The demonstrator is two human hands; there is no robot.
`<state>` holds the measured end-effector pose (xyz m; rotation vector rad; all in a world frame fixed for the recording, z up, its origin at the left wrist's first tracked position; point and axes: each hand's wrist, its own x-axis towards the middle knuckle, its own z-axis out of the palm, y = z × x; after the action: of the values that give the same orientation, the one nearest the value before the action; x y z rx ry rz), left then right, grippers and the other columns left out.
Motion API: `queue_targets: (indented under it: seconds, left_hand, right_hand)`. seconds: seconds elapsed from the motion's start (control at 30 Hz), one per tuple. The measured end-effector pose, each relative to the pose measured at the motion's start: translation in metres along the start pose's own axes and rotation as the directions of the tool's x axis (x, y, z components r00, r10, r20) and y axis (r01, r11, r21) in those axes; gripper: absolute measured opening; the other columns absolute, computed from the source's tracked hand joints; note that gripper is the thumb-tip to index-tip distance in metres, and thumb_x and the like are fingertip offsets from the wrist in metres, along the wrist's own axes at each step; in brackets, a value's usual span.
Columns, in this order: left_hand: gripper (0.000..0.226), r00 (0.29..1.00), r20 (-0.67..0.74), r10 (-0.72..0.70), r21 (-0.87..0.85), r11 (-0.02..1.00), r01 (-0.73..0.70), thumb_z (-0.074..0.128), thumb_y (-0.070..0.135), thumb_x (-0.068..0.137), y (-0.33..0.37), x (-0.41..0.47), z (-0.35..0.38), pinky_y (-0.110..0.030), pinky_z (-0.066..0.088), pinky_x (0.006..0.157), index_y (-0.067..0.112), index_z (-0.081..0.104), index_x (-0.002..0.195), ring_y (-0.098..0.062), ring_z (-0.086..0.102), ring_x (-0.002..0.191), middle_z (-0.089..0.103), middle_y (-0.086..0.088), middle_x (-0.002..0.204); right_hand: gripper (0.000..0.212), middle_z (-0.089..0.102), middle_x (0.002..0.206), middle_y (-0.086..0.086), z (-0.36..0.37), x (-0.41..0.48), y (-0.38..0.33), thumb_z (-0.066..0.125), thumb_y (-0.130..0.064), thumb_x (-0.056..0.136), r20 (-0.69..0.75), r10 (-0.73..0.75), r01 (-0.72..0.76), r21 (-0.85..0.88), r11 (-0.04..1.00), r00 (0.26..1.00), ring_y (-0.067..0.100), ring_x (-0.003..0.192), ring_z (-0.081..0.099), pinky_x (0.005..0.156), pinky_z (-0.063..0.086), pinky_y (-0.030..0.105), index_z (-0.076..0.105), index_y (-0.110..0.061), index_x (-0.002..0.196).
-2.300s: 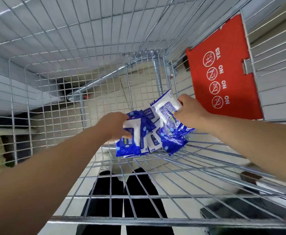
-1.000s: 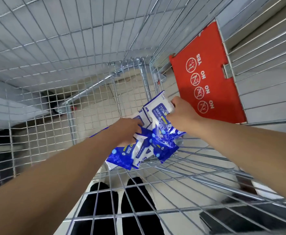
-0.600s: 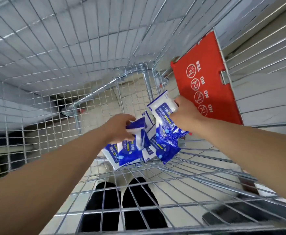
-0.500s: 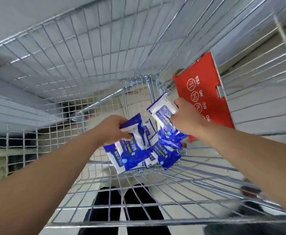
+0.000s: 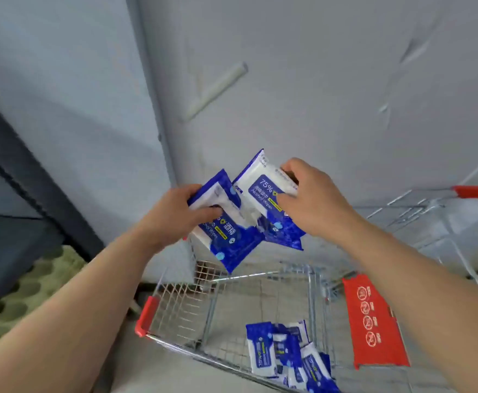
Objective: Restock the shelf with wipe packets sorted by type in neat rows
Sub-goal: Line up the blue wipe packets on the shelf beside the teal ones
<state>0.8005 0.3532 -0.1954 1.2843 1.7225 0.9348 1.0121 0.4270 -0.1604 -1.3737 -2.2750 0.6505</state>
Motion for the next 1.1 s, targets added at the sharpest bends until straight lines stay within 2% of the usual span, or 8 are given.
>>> queue_targets:
  seconds: [0.23, 0.47, 0.53, 0.67, 0.8, 0.93, 1.0, 1.1]
  left_hand:
    - [0.023, 0.938, -0.327, 0.117, -0.044, 0.989, -0.139, 0.071, 0.032, 0.083, 0.052, -0.123, -0.191, -0.029, 0.058, 0.071, 0.026, 0.062, 0.103, -0.008, 0.072, 0.079, 0.073, 0.007, 0.092]
    - [0.012, 0.787, -0.595, 0.166, 0.048, 0.984, -0.171, 0.071, 0.026, 0.084, 0.028, -0.259, -0.376, -0.037, 0.057, 0.072, 0.021, 0.066, 0.093, -0.017, 0.071, 0.077, 0.074, 0.004, 0.082]
    - [0.010, 0.740, -0.660, 0.131, 0.042, 0.990, -0.137, 0.071, 0.022, 0.083, 0.009, -0.287, -0.424, -0.041, 0.055, 0.073, 0.018, 0.067, 0.091, -0.020, 0.068, 0.075, 0.073, -0.002, 0.083]
    - [0.014, 0.694, -0.718, 0.057, -0.003, 0.996, -0.084, 0.068, 0.008, 0.083, -0.026, -0.319, -0.498, -0.033, 0.050, 0.070, 0.013, 0.067, 0.095, -0.018, 0.064, 0.070, 0.071, -0.004, 0.084]
    - [0.028, 0.734, -0.679, -0.006, -0.088, 0.993, -0.073, 0.066, -0.002, 0.083, -0.058, -0.320, -0.551, -0.039, 0.056, 0.082, 0.022, 0.066, 0.098, -0.021, 0.069, 0.080, 0.073, -0.002, 0.092]
    - [0.040, 0.785, -0.618, -0.041, -0.163, 0.983, -0.078, 0.065, -0.008, 0.082, -0.079, -0.296, -0.593, -0.046, 0.054, 0.088, 0.018, 0.063, 0.112, -0.028, 0.070, 0.091, 0.072, -0.008, 0.101]
    - [0.039, 0.800, -0.599, -0.034, -0.170, 0.982, -0.086, 0.064, -0.008, 0.082, -0.087, -0.279, -0.612, -0.043, 0.055, 0.085, 0.020, 0.062, 0.109, -0.027, 0.070, 0.088, 0.072, -0.008, 0.099]
    - [0.036, 0.819, -0.573, -0.035, -0.178, 0.981, -0.082, 0.066, -0.007, 0.082, -0.097, -0.251, -0.636, -0.030, 0.059, 0.068, 0.024, 0.061, 0.098, -0.015, 0.070, 0.073, 0.071, -0.004, 0.093]
  right_hand:
    - [0.020, 0.065, 0.093, -0.003, -0.018, -0.001, -0.229, 0.057, -0.008, 0.083, -0.137, -0.320, 0.329, 0.048, 0.943, 0.937, 0.020, 0.081, 0.060, 0.068, 0.048, 0.033, 0.054, -0.016, 0.100]
    - [0.020, 0.063, 0.089, -0.008, 0.028, -0.025, -0.441, 0.061, -0.008, 0.082, -0.169, -0.495, 0.520, 0.167, 0.838, 0.852, 0.015, 0.081, 0.062, 0.064, 0.047, 0.027, 0.052, -0.022, 0.093]
    - [0.020, 0.063, 0.091, -0.008, 0.048, -0.028, -0.491, 0.061, -0.008, 0.082, -0.145, -0.503, 0.523, 0.198, 0.829, 0.852, 0.017, 0.084, 0.062, 0.066, 0.048, 0.029, 0.052, -0.022, 0.093]
    - [0.020, 0.064, 0.099, -0.001, 0.088, -0.017, -0.564, 0.062, -0.010, 0.082, -0.086, -0.474, 0.482, 0.207, 0.852, 0.876, 0.019, 0.084, 0.060, 0.062, 0.043, 0.027, 0.056, -0.013, 0.101]
    - [0.020, 0.064, 0.092, 0.003, 0.123, 0.011, -0.607, 0.061, -0.008, 0.081, 0.017, -0.413, 0.400, 0.219, 0.890, 0.911, 0.018, 0.070, 0.057, 0.057, 0.042, 0.026, 0.057, -0.011, 0.100]
    - [0.016, 0.061, 0.084, 0.007, 0.167, 0.050, -0.624, 0.063, -0.005, 0.079, 0.138, -0.301, 0.277, 0.174, 0.945, 0.943, 0.020, 0.066, 0.053, 0.057, 0.040, 0.028, 0.058, -0.010, 0.093]
    - [0.011, 0.058, 0.080, 0.008, 0.188, 0.072, -0.625, 0.061, -0.004, 0.079, 0.169, -0.249, 0.227, 0.135, 0.964, 0.954, 0.022, 0.066, 0.052, 0.058, 0.039, 0.028, 0.056, -0.010, 0.086]
    - [0.007, 0.057, 0.080, 0.012, 0.211, 0.102, -0.622, 0.058, -0.003, 0.080, 0.190, -0.178, 0.165, 0.085, 0.983, 0.965, 0.024, 0.068, 0.052, 0.058, 0.037, 0.028, 0.055, -0.008, 0.084]
